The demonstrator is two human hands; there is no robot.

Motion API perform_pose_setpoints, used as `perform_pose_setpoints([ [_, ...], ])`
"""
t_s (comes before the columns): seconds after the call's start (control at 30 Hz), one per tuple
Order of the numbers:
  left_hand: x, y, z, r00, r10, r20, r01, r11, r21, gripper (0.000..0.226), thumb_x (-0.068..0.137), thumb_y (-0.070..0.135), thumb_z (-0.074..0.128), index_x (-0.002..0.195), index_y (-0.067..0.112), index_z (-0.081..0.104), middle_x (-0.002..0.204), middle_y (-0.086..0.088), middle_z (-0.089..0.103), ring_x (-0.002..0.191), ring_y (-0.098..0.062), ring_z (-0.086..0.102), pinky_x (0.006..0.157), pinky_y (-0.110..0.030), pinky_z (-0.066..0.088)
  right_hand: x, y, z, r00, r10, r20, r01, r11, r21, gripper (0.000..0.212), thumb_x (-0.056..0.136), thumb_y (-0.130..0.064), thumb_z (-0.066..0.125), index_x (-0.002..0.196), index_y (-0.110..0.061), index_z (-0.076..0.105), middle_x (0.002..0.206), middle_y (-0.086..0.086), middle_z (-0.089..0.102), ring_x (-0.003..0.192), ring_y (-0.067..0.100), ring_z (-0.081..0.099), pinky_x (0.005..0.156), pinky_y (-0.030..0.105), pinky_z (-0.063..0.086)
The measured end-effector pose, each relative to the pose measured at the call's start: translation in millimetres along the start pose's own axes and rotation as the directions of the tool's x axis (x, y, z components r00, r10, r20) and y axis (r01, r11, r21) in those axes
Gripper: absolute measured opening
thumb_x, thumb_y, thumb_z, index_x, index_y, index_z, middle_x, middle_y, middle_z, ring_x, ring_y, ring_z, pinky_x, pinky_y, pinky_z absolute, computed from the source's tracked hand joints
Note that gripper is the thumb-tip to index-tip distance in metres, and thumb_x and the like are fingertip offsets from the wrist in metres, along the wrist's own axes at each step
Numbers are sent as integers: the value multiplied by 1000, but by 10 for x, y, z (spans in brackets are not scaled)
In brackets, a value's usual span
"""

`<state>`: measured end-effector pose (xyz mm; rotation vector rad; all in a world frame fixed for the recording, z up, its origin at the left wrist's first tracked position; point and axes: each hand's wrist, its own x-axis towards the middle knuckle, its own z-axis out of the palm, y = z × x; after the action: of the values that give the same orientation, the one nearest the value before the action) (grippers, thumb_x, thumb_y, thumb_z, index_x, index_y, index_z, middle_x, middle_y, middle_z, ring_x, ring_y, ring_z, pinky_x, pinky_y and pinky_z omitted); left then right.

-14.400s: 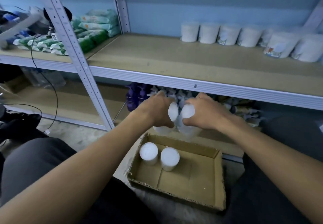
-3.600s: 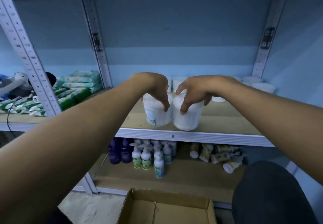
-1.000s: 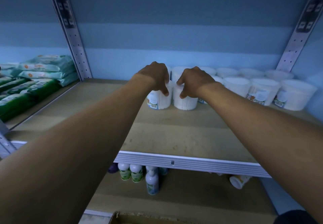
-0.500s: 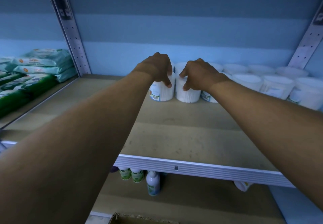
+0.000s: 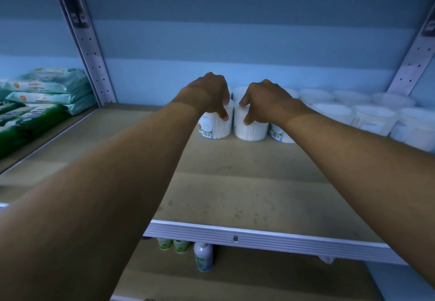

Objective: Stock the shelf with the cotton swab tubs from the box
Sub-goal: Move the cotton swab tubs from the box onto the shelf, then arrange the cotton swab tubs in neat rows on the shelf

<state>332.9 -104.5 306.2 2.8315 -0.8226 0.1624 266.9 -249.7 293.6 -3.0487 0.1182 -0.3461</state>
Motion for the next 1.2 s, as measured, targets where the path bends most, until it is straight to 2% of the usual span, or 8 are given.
perform_pose_setpoints([
  [0.1,0,-13,14,1000,-7,2,7,1000,-7,54,71,34,89,118,16,71,120,-5,69,106,-27,65,96,-37,52,27,24,-14,999,2,42,-2,1000,13,60,76,-30,86,131,-21,64,128,7,61,115,29,58,81,32,43],
  [0.2,-19,-36,13,1000,-17,1,17,1000,-22,53,70,38,89,117,21,72,119,-3,69,106,-25,64,95,-36,52,-6,103,-112,992,20,127,-35,993,111,73,71,-37,88,137,-25,59,137,3,57,122,25,55,91,34,48],
  [0.33,-77,-50,-11,998,-25,64,25,1000,0,60,73,45,84,128,26,66,130,-1,60,118,-22,57,95,-33,47,-166,308,-253,989,22,143,-54,974,222,74,76,-29,85,142,-24,53,144,2,51,127,21,52,101,34,45],
  [0.5,-170,124,-5,1000,-10,21,10,1000,-14,62,77,46,79,134,31,59,140,0,53,124,-23,55,100,-35,45,-423,614,-421,985,15,174,-35,993,113,73,83,-34,78,148,-24,46,150,3,46,137,23,42,108,35,40],
  [0.7,-213,760,-121,988,155,3,-155,988,-24,55,83,46,73,134,32,58,141,3,53,128,-20,50,102,-35,44,-707,1118,-551,971,119,209,-135,989,67,78,83,-39,76,151,-29,39,152,6,40,134,26,45,105,37,42],
  [0.97,-40,1819,38,950,313,15,-310,947,-82,62,80,47,76,136,29,57,142,3,52,130,-20,49,103,-34,44,-1096,1952,-699,944,241,224,-238,970,-39,81,79,-43,77,149,-33,38,147,2,44,128,25,50,99,35,45],
  [1.1,72,2224,168,929,369,37,-365,927,-81,64,82,45,75,139,28,53,144,1,50,131,-20,47,102,-33,42,-1218,2365,-754,920,321,223,-309,947,-91,86,79,-46,77,151,-33,34,155,2,36,136,27,44,108,38,41],
  [1.2,184,2457,299,919,391,56,-386,919,-80,67,81,45,76,141,28,52,145,1,49,134,-19,44,103,-33,40,-1241,2613,-729,909,360,209,-344,932,-112,88,74,-48,79,150,-32,37,152,5,40,134,28,45,106,39,43],
])
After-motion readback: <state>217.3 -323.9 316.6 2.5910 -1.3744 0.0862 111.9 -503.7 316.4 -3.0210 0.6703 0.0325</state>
